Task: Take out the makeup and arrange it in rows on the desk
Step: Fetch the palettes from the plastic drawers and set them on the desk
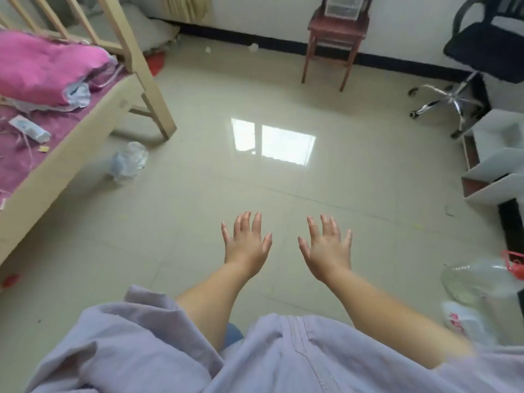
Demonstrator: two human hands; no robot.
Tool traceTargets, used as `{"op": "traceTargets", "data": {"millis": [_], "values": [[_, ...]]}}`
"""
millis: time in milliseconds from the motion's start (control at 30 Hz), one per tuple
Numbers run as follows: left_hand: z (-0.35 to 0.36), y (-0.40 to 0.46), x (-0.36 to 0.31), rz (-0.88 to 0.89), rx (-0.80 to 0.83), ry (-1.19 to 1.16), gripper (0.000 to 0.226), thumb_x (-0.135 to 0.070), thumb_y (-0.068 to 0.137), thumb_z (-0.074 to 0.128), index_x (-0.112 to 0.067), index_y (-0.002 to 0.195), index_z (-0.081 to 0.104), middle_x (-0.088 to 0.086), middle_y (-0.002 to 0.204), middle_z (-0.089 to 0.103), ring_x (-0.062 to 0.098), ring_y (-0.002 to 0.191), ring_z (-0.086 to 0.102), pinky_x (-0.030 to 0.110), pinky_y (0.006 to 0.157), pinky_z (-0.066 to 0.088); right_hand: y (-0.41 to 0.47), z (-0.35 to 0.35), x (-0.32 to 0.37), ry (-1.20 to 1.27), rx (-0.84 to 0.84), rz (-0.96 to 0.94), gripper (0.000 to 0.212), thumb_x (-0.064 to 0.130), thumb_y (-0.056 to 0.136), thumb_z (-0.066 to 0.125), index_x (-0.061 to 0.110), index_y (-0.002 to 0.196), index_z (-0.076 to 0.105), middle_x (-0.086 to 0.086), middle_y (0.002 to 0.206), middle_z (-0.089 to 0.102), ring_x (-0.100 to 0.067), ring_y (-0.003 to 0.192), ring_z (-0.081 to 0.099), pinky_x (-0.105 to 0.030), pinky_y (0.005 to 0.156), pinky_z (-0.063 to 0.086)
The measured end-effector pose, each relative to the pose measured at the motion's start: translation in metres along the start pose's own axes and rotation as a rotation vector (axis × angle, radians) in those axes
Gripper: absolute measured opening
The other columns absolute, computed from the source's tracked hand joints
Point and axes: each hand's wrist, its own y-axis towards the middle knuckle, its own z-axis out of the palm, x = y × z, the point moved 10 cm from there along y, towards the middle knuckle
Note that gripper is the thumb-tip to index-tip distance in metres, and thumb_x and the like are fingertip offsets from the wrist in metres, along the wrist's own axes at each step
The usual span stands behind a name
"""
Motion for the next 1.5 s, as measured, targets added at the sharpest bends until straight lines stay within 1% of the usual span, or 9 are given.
{"op": "traceTargets", "data": {"millis": [167, 300, 433, 667, 800, 933, 1200, 1300, 1500], "values": [[-0.005, 0.073, -0.066, 0.115, 0.039, 0.022, 0.054, -0.043, 0.1, 0.024, -0.021, 0.148, 0.016, 0.004, 0.155, 0.015, 0.021, 0.143, 0.01, 0.052, 0.115, -0.002, 0.049, -0.017, -0.067, 0.052, 0.001, 0.153, 0.056, 0.049, 0.099, 0.02, 0.024, 0.149, 0.015, -0.005, 0.158, 0.01, -0.022, 0.146, 0.006, -0.051, 0.116, 0.007], [-0.016, 0.147, -0.093, 0.171, 0.062, 0.067, 0.05, -0.044, 0.1, 0.025, -0.025, 0.146, 0.025, 0.005, 0.154, 0.02, 0.021, 0.143, 0.013, 0.053, 0.115, -0.002, 0.114, -0.042, -0.079, 0.074, -0.015, 0.189, 0.055, 0.049, 0.099, 0.021, 0.024, 0.149, 0.019, -0.005, 0.157, 0.014, -0.021, 0.145, 0.009, -0.05, 0.115, 0.007], [-0.05, 0.241, -0.112, 0.228, 0.063, 0.091, 0.044, -0.043, 0.1, 0.026, -0.025, 0.139, 0.036, 0.005, 0.153, 0.023, 0.021, 0.142, 0.016, 0.053, 0.114, -0.002, 0.199, -0.082, -0.088, 0.095, -0.043, 0.245, 0.054, 0.048, 0.099, 0.021, 0.025, 0.148, 0.019, -0.005, 0.157, 0.015, -0.021, 0.145, 0.01, -0.05, 0.115, 0.008], [-0.119, 0.397, -0.138, 0.235, 0.064, 0.111, 0.045, -0.042, 0.1, 0.025, -0.021, 0.138, 0.037, 0.007, 0.153, 0.023, 0.022, 0.141, 0.017, 0.053, 0.114, -0.002, 0.334, -0.155, -0.104, 0.163, -0.062, 0.331, 0.053, 0.047, 0.099, 0.021, 0.025, 0.148, 0.019, -0.004, 0.157, 0.014, -0.021, 0.145, 0.01, -0.049, 0.115, 0.007], [-0.131, 0.465, -0.169, 0.258, 0.092, 0.107, 0.046, -0.043, 0.1, 0.025, -0.022, 0.14, 0.034, 0.006, 0.153, 0.023, 0.021, 0.141, 0.018, 0.052, 0.115, -0.001, 0.397, -0.18, -0.13, 0.192, -0.057, 0.364, 0.055, 0.048, 0.099, 0.023, 0.024, 0.149, 0.018, -0.006, 0.157, 0.015, -0.022, 0.144, 0.014, -0.043, 0.111, 0.021], [-0.143, 0.551, -0.211, 0.272, 0.084, 0.099, 0.046, -0.043, 0.099, 0.026, -0.023, 0.14, 0.034, 0.007, 0.153, 0.023, 0.022, 0.141, 0.019, 0.051, 0.116, 0.004, 0.481, -0.211, -0.162, 0.175, -0.057, 0.347, 0.056, 0.048, 0.099, 0.023, 0.023, 0.149, 0.016, -0.007, 0.156, 0.016, -0.024, 0.141, 0.019, -0.04, 0.106, 0.027], [-0.203, 0.741, -0.324, 0.203, 0.026, 0.006, 0.045, -0.042, 0.099, 0.026, -0.021, 0.137, 0.037, 0.005, 0.15, 0.028, 0.02, 0.14, 0.021, 0.049, 0.116, 0.007, 0.687, -0.319, -0.251, 0.095, -0.072, 0.248, 0.055, 0.048, 0.099, 0.023, 0.024, 0.148, 0.018, -0.007, 0.154, 0.02, -0.023, 0.14, 0.021, -0.041, 0.105, 0.027], [-0.225, 0.801, -0.363, 0.223, 0.023, -0.02, 0.045, -0.041, 0.1, 0.027, -0.021, 0.139, 0.036, 0.005, 0.149, 0.029, 0.019, 0.14, 0.021, 0.048, 0.116, 0.005, 0.756, -0.36, -0.268, 0.093, -0.076, 0.216, 0.054, 0.047, 0.099, 0.023, 0.023, 0.148, 0.019, -0.007, 0.153, 0.021, -0.024, 0.139, 0.022, -0.041, 0.104, 0.027], [-0.258, 0.938, -0.379, 0.152, 0.002, -0.004, 0.045, -0.041, 0.099, 0.028, -0.02, 0.139, 0.036, 0.004, 0.147, 0.032, 0.02, 0.138, 0.024, 0.048, 0.115, 0.008, 0.893, -0.401, -0.274, 0.067, -0.03, 0.136, 0.055, 0.047, 0.099, 0.021, 0.024, 0.149, 0.016, -0.005, 0.155, 0.018, -0.022, 0.141, 0.019, -0.041, 0.108, 0.024]]}}
